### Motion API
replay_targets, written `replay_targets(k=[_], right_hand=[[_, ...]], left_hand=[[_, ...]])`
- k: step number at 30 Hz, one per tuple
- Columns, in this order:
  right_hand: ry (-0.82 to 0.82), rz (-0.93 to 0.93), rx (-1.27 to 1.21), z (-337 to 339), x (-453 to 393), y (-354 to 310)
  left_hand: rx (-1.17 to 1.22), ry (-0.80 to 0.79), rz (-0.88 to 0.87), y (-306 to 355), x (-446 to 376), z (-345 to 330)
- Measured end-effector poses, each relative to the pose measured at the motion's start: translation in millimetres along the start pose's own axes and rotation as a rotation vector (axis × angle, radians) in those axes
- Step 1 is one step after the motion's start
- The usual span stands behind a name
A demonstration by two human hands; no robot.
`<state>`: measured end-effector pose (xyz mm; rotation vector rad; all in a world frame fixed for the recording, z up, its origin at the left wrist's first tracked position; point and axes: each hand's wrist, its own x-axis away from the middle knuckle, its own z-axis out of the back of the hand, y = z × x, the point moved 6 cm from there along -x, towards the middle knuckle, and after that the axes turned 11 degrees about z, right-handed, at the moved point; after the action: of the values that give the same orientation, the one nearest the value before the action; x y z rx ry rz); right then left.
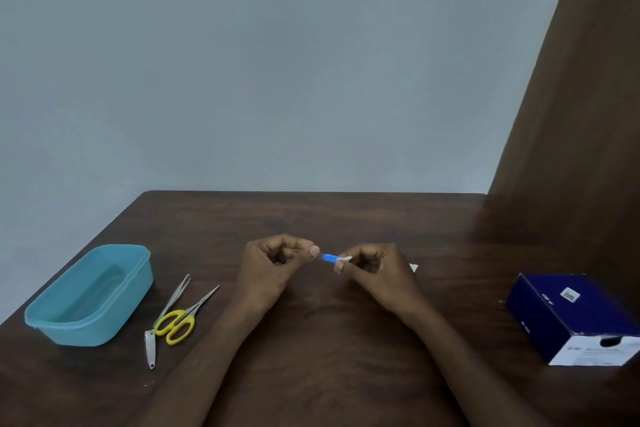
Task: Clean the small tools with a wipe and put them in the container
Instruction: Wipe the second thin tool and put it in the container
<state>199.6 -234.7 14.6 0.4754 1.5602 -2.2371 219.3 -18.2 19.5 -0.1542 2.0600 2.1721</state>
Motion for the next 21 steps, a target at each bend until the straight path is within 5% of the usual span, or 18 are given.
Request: replay_targets(k=[12,21], right_hand=[[-0.108,0.078,0.151,-24.0,8.7,-17.1],[-0.058,-0.031,-0.003,-25.8,8.4,-12.3]], left_hand=[[-0.164,0.149,-0.146,15.0,9.7,-0.8],[-0.181,0.232,-0.266,26.5,15.3,4.6]])
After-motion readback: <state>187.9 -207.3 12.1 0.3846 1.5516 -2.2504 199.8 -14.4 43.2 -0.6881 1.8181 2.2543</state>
